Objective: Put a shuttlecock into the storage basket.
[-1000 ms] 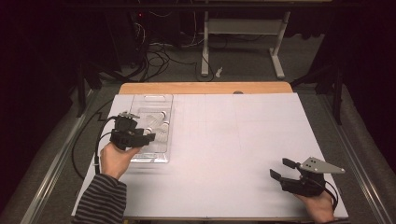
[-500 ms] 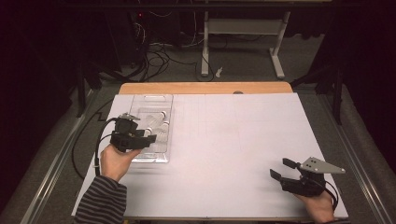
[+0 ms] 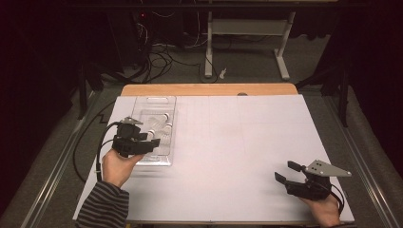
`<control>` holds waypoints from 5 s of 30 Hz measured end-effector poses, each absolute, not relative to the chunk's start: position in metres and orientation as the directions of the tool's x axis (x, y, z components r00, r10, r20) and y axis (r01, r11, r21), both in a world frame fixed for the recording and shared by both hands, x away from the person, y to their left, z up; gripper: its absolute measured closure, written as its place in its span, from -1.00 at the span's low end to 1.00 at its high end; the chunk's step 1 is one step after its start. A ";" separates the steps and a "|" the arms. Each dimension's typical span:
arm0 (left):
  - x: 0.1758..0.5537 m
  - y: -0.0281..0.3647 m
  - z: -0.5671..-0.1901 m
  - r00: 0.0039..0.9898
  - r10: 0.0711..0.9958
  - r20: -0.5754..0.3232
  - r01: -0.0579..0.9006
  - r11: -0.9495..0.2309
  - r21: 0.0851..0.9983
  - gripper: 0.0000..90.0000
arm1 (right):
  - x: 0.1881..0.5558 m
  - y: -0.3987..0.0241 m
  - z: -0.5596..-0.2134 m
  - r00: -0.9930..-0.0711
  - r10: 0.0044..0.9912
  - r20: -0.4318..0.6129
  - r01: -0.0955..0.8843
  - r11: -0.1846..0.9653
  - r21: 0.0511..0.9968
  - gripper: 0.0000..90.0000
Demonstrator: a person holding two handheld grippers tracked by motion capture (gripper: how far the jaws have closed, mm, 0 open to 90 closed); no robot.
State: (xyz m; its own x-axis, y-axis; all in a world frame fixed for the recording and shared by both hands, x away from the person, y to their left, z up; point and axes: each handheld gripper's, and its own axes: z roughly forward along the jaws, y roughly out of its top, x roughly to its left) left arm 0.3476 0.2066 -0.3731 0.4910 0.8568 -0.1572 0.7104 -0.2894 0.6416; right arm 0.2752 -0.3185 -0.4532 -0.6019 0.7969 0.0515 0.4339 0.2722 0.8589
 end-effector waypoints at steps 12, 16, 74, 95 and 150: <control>0.341 0.209 -0.374 0.488 0.856 -0.171 0.703 -0.270 0.659 -0.03 | 0.275 -0.318 -0.453 -0.602 0.797 0.050 0.434 0.274 0.859 -0.30; 0.339 0.210 -0.375 0.488 0.854 -0.177 0.702 -0.264 0.661 -0.04 | 0.275 -0.318 -0.453 -0.602 0.797 0.050 0.434 0.273 0.859 -0.30; 0.316 0.215 -0.386 0.496 0.844 -0.203 0.680 -0.233 0.696 -0.09 | 0.275 -0.318 -0.453 -0.602 0.796 0.052 0.434 0.273 0.858 -0.30; 0.307 0.222 -0.392 0.485 0.847 -0.216 0.672 -0.203 0.713 -0.10 | 0.275 -0.318 -0.453 -0.602 0.797 0.051 0.434 0.272 0.859 -0.30; 0.283 0.240 -0.414 0.467 0.848 -0.249 0.633 -0.124 0.764 -0.13 | 0.275 -0.318 -0.453 -0.600 0.799 0.053 0.435 0.270 0.859 -0.30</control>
State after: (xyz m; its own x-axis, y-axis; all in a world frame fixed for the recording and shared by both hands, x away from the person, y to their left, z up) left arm 0.2835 0.2396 -0.4139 0.4671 0.8484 -0.2489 0.6330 -0.1243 0.7641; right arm 0.2749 -0.3185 -0.4531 -0.5995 0.7986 0.0529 0.4351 0.2698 0.8590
